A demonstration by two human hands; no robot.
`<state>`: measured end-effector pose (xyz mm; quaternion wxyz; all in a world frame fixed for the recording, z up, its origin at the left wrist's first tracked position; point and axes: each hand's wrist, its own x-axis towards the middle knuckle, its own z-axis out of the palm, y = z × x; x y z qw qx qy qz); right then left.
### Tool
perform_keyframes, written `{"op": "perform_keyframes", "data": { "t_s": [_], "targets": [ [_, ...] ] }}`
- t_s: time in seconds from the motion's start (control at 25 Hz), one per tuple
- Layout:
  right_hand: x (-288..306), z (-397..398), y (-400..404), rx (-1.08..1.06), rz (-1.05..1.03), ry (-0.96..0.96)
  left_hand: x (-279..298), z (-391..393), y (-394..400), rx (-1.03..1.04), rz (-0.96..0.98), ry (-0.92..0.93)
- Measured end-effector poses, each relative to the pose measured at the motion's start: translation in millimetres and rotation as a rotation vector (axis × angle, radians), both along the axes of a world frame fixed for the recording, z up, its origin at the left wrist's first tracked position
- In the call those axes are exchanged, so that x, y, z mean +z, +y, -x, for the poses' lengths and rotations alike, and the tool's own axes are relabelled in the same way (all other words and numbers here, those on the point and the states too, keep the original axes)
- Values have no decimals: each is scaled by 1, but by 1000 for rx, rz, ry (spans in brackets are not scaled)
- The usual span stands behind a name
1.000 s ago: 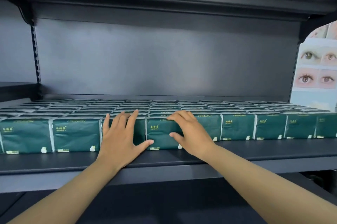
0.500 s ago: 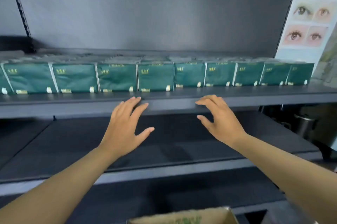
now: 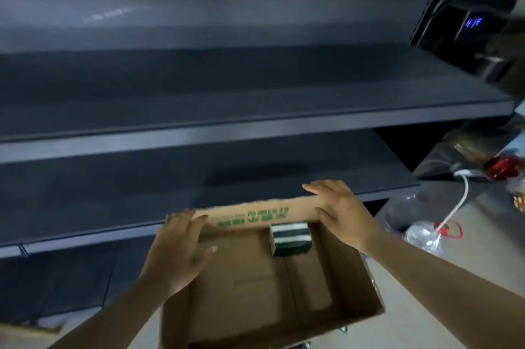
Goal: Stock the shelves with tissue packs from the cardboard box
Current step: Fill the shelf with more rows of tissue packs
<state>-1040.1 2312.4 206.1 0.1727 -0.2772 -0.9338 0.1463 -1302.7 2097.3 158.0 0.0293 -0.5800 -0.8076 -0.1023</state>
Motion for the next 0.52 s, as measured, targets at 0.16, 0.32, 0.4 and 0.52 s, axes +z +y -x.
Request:
{"op": "perform_keyframes", "data": {
  "t_s": [0.16, 0.32, 0.4, 0.52],
  "targets": [
    [-98, -30, 12, 54, 126, -182, -73, -9, -22, 253, 214, -17],
    [-163, -24, 23, 61, 200, -219, -117, -11, -28, 291, 183, 23],
    [-188, -14, 27, 40, 243, -237, -127, -5, -30, 349, 122, 40],
    [-216, -1, 34, 85, 280, -304, -132, -4, -32, 430, 86, 11]
  ]
}}
